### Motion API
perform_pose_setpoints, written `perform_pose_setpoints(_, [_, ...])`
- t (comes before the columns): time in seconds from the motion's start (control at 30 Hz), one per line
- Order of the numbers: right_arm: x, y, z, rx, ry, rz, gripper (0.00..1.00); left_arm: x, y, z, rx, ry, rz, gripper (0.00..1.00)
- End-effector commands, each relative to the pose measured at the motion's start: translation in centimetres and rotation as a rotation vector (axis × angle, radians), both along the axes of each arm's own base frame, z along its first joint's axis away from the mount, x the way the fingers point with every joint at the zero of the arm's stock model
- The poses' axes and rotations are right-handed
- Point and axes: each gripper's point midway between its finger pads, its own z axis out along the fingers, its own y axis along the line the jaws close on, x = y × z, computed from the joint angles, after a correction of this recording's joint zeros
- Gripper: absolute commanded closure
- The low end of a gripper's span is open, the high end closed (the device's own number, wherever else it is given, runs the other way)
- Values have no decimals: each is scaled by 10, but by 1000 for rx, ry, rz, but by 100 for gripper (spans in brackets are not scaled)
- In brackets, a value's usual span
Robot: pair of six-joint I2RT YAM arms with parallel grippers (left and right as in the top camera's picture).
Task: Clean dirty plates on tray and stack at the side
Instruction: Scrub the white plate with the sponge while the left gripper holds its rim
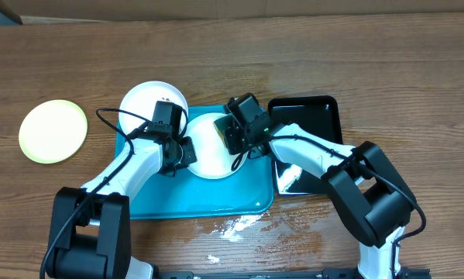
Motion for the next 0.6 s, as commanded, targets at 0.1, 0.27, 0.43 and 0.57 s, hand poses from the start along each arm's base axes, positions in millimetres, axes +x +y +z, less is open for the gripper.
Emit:
perform_pose_setpoints(0.1, [12, -23, -21, 26, 47, 22, 96, -2, -2, -2, 15, 11, -65, 96])
perform_pose_setpoints(0.27, [0, -10, -13, 140, 96, 135, 96, -2, -2, -2, 15, 10, -65, 96])
perform_pose_setpoints(0.43, [-11, -2, -17, 137, 96, 212, 96, -2, -2, -2, 15, 10, -65, 96])
perform_pose_setpoints(0.57, [-17, 3, -26, 140, 119, 230, 96, -2, -2, -2, 15, 10, -65, 96])
